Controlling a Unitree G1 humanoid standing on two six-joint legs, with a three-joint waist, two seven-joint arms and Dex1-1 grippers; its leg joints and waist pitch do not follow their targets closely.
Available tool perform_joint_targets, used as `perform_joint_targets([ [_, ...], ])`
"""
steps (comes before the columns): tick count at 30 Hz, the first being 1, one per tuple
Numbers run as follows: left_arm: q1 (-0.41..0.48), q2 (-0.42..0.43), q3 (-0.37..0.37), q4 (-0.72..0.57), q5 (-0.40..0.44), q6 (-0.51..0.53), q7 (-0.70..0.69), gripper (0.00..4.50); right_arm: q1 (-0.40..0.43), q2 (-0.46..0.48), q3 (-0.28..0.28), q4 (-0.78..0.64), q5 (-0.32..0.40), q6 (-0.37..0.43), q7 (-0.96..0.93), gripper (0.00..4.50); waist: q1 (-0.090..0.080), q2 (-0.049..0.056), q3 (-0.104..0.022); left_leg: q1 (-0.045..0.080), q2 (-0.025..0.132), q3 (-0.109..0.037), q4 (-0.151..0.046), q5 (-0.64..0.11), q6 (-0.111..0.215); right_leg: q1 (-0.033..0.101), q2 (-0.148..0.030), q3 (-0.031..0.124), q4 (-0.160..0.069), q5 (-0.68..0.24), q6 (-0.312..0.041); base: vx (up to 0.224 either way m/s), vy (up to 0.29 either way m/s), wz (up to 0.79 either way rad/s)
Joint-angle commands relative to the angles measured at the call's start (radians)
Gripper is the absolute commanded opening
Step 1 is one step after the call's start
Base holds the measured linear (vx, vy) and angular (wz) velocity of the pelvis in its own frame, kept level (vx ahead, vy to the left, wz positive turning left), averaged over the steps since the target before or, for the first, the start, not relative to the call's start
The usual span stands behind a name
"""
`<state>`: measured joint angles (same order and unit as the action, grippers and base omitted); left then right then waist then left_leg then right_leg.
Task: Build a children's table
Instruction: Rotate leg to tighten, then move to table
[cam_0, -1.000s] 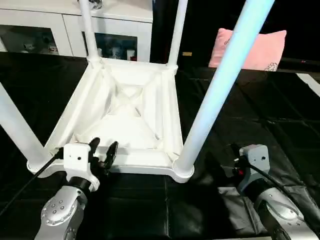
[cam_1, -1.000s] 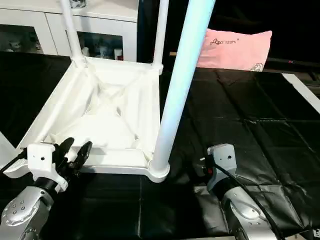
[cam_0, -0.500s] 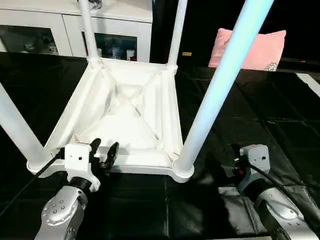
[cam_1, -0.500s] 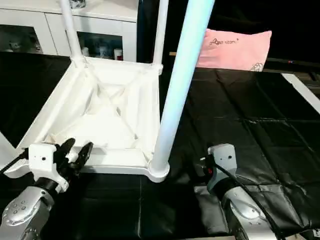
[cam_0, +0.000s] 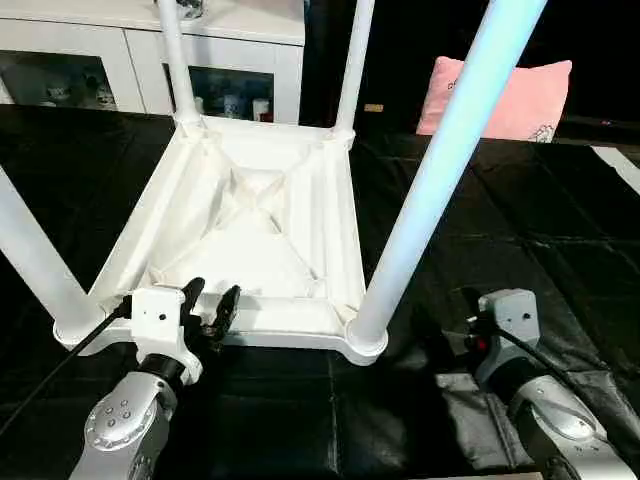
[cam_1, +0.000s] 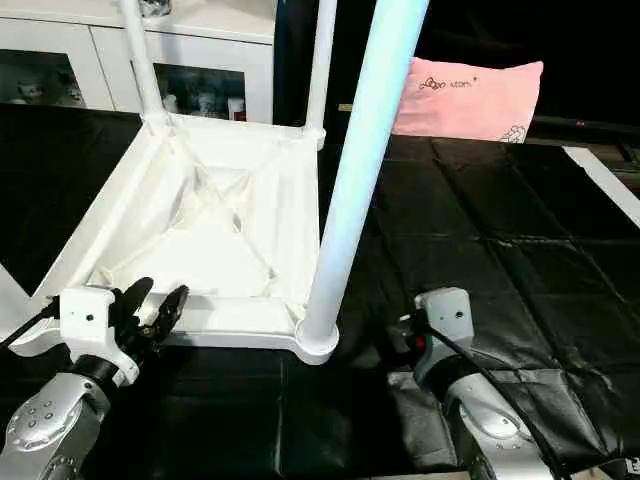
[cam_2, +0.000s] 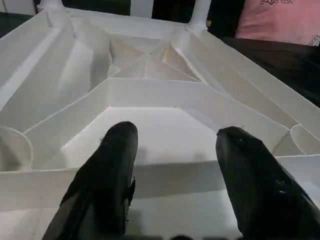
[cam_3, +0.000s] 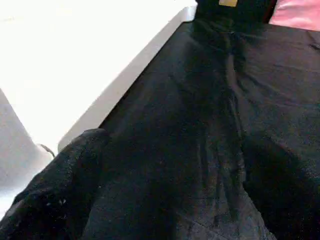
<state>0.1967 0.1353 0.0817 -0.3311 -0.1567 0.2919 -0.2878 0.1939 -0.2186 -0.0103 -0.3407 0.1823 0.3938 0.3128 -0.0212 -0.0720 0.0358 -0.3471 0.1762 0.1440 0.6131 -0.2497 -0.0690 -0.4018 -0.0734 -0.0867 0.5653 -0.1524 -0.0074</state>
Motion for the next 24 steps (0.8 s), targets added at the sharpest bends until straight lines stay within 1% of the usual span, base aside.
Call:
perform_joint_targets([
  [1, -0.005, 0.003, -0.012, -0.022, -0.002, 0.012, 0.01, 2.85, -0.003, -0.013, -0.005, 0.006, -0.007, 0.016, -0.002, 4.5, 0.0, 0.01, -0.037, -0.013, 0.053, -0.008, -0.092, -0.172, 0.04, 0.049, -0.06, 0.058, -0.055, -0.281, -0.12, 0.0, 0.0, 0.0],
  [3, -0.005, 0.003, -0.014, -0.021, -0.002, 0.012, 0.011, 2.85, -0.002, -0.015, -0.003, 0.006, -0.009, 0.015, -0.002, 4.5, 0.0, 0.012, -0.037, -0.013, 0.054, -0.008, -0.091, -0.169, 0.04, 0.049, -0.06, 0.058, -0.055, -0.276, -0.121, 0.0, 0.0, 0.0],
  [4, -0.005, 0.003, -0.014, -0.021, -0.002, 0.012, 0.01, 2.85, -0.002, -0.016, -0.003, 0.006, -0.01, 0.015, -0.001, 4.5, -0.001, 0.01, -0.037, -0.013, 0.054, -0.007, -0.091, -0.171, 0.04, 0.049, -0.06, 0.058, -0.056, -0.277, -0.121, 0.0, 0.0, 0.0],
  [14, -0.005, 0.008, -0.022, -0.018, -0.003, 0.012, 0.01, 2.85, 0.0, -0.02, 0.005, 0.003, -0.009, 0.019, 0.0, 4.5, 0.0, 0.011, -0.036, -0.013, 0.053, -0.008, -0.092, -0.176, 0.041, 0.049, -0.06, 0.058, -0.057, -0.293, -0.115, 0.0, 0.0, 0.0],
  [20, -0.004, 0.009, -0.023, -0.019, -0.004, 0.013, 0.011, 2.85, 0.002, -0.022, 0.009, 0.004, -0.006, 0.019, 0.001, 4.5, 0.0, 0.011, -0.037, -0.013, 0.054, -0.008, -0.091, -0.164, 0.041, 0.049, -0.059, 0.058, -0.054, -0.27, -0.121, 0.0, 0.0, 0.0],
  [24, -0.004, 0.009, -0.024, -0.019, -0.004, 0.014, 0.012, 2.85, 0.002, -0.024, 0.01, 0.005, -0.005, 0.019, 0.001, 4.5, 0.0, 0.011, -0.037, -0.014, 0.053, -0.007, -0.09, -0.164, 0.042, 0.05, -0.06, 0.058, -0.054, -0.274, -0.122, 0.0, 0.0, 0.0],
])
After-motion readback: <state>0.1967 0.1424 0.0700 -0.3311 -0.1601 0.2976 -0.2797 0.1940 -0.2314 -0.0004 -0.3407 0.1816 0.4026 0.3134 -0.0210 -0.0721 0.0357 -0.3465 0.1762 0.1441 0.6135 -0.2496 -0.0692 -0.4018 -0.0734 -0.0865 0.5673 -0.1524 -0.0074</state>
